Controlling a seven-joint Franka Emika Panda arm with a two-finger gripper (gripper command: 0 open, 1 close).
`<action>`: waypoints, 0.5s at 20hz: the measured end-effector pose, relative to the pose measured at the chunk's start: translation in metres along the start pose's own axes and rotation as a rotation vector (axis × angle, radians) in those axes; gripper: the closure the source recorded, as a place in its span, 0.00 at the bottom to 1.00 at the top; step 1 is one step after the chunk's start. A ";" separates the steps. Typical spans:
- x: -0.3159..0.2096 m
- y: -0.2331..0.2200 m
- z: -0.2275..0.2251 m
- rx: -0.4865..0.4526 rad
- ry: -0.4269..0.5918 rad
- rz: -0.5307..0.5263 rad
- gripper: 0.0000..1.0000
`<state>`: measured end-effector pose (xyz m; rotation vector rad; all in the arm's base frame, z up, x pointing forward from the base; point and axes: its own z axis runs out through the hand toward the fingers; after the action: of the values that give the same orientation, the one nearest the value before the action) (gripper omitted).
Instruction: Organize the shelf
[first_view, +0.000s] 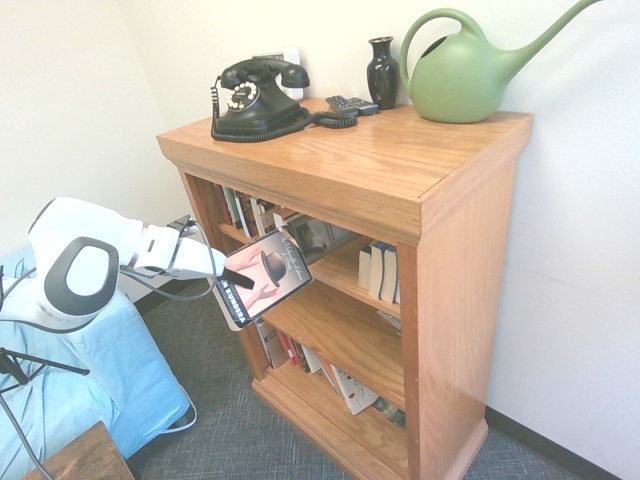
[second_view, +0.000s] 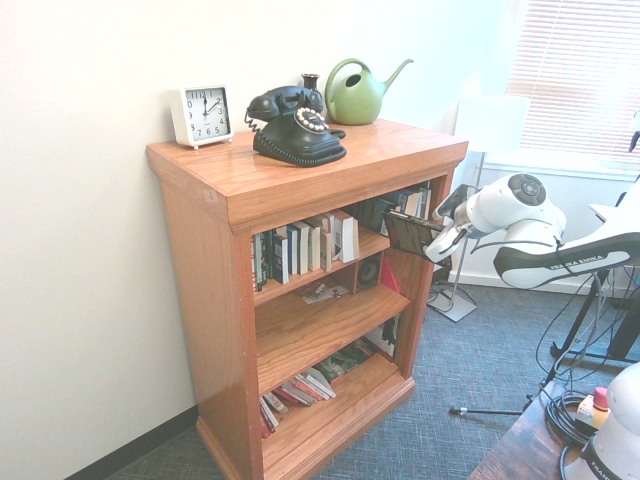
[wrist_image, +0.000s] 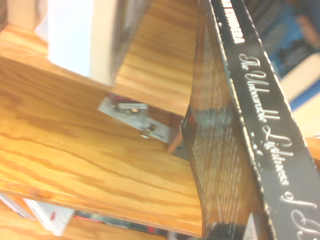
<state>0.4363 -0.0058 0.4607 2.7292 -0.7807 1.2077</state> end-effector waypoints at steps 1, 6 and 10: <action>-0.002 -0.002 0.006 0.013 -0.005 0.007 1.00; 0.000 -0.018 0.030 0.068 -0.019 0.037 1.00; 0.005 -0.036 0.047 0.093 -0.030 0.065 1.00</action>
<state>0.4882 0.0114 0.4369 2.8227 -0.8432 1.2494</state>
